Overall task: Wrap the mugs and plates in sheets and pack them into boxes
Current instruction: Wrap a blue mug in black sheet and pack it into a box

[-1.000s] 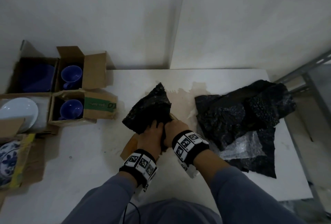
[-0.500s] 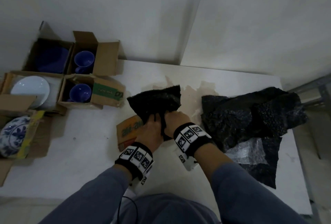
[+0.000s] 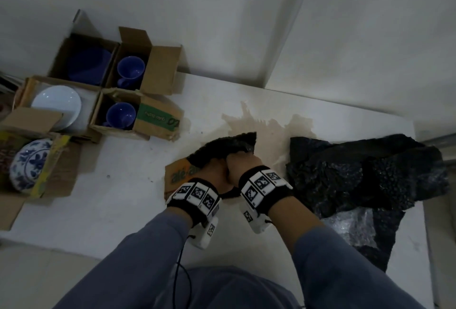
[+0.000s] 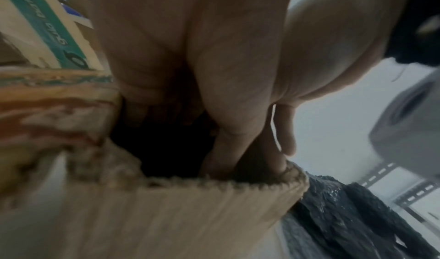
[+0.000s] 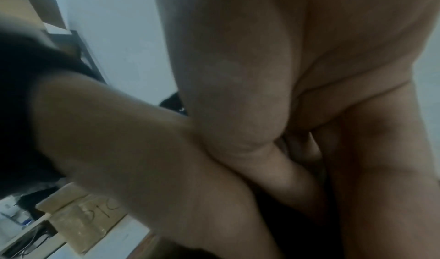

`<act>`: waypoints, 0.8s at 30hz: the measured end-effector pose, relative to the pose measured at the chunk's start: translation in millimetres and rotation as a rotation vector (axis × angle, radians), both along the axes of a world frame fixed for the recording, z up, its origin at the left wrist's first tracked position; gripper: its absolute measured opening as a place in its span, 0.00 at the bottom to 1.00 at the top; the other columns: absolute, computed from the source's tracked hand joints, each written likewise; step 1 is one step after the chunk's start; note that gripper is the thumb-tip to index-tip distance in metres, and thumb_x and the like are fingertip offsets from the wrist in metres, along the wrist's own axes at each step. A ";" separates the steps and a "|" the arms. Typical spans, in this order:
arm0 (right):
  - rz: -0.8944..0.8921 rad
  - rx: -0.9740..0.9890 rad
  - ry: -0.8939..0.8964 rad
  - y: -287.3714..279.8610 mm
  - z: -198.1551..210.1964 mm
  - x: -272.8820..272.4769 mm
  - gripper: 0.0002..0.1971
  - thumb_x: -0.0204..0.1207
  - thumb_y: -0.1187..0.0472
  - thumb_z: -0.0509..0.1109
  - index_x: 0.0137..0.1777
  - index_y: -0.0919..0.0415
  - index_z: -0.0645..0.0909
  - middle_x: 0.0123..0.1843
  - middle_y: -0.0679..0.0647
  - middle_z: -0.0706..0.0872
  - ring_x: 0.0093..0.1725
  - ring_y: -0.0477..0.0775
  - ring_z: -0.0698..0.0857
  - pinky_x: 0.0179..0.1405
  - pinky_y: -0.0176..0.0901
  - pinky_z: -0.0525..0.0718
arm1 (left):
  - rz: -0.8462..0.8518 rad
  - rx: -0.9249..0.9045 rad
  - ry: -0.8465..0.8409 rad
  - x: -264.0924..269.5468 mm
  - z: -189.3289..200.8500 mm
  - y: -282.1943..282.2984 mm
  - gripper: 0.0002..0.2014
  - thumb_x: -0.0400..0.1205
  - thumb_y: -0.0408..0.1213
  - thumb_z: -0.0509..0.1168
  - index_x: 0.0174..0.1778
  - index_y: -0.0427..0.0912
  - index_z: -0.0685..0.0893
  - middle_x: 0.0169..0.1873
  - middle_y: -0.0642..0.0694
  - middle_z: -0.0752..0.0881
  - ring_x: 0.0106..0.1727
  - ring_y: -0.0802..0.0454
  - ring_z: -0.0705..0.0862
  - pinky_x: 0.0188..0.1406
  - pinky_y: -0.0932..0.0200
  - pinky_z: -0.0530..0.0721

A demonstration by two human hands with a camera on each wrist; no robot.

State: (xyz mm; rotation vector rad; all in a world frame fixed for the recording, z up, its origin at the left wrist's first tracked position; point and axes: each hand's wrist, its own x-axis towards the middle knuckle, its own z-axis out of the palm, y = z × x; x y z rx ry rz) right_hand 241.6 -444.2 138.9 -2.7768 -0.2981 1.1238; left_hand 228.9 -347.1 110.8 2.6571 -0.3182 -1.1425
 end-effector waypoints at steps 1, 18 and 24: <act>-0.011 0.031 0.022 -0.6 -3.5 -0.1 0.16 0.84 0.62 0.60 0.69 0.65 0.78 0.68 0.64 0.81 0.64 0.64 0.81 0.60 0.52 0.79 | -0.013 0.006 -0.009 -3.4 -1.0 1.6 0.19 0.87 0.41 0.58 0.72 0.38 0.75 0.65 0.36 0.81 0.64 0.40 0.80 0.62 0.51 0.76; -0.063 0.002 0.158 1.6 -18.6 1.9 0.26 0.86 0.61 0.55 0.83 0.67 0.60 0.83 0.67 0.63 0.79 0.63 0.67 0.78 0.52 0.63 | -0.050 0.091 0.021 7.7 2.7 0.9 0.22 0.88 0.36 0.57 0.79 0.37 0.69 0.74 0.35 0.74 0.72 0.41 0.76 0.70 0.50 0.73; -0.090 0.056 0.160 -1.1 -15.4 2.3 0.23 0.85 0.63 0.57 0.79 0.67 0.69 0.77 0.66 0.73 0.74 0.63 0.75 0.73 0.51 0.70 | -0.033 0.081 0.024 8.4 -2.9 2.3 0.19 0.88 0.35 0.55 0.75 0.37 0.72 0.70 0.35 0.78 0.68 0.41 0.79 0.69 0.49 0.77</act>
